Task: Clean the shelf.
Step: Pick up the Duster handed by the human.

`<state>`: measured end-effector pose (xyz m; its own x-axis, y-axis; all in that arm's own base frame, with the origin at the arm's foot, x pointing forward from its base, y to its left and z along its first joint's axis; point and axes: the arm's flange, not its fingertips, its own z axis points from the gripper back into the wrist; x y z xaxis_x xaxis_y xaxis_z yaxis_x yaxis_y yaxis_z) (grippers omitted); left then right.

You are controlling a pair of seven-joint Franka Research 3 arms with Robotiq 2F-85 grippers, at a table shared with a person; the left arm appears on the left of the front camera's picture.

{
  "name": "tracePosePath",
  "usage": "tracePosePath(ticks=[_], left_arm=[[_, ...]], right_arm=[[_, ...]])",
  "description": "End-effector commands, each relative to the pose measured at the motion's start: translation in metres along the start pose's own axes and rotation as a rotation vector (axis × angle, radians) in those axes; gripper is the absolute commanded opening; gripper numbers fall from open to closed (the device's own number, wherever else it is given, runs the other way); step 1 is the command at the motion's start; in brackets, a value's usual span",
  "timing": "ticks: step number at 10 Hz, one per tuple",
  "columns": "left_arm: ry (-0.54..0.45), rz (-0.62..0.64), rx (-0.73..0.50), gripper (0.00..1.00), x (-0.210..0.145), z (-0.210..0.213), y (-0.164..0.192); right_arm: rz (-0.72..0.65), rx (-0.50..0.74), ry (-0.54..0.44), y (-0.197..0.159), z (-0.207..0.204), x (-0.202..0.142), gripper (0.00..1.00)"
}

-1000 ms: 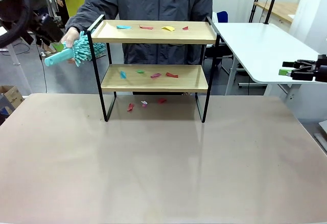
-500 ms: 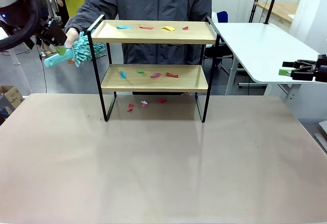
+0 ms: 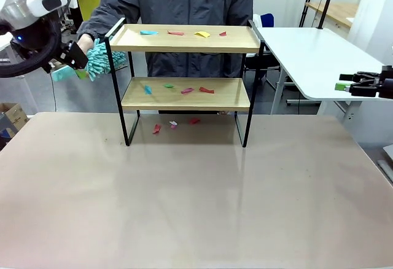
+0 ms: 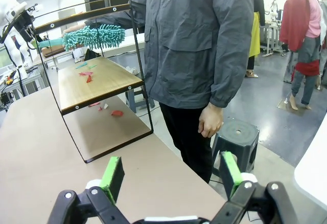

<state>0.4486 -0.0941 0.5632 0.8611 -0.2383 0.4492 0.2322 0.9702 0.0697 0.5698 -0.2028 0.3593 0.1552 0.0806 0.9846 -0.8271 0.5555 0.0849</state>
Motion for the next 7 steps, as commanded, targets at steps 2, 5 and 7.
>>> tracePosePath(ticks=[2, 5, 7], left_arm=[[0.007, 0.01, 0.027, 1.0, 0.009, -0.006, 0.006], [0.023, 0.005, 0.058, 0.0, 0.017, -0.006, 0.017], [0.026, 0.004, 0.069, 0.24, 0.016, -0.006, 0.019]], right_arm=[[0.003, -0.003, 0.002, 0.001, -0.002, 0.002, 1.0], [0.003, -0.003, 0.002, 0.001, -0.002, 0.002, 1.0], [0.003, -0.003, 0.002, 0.001, -0.002, 0.002, 1.0]])
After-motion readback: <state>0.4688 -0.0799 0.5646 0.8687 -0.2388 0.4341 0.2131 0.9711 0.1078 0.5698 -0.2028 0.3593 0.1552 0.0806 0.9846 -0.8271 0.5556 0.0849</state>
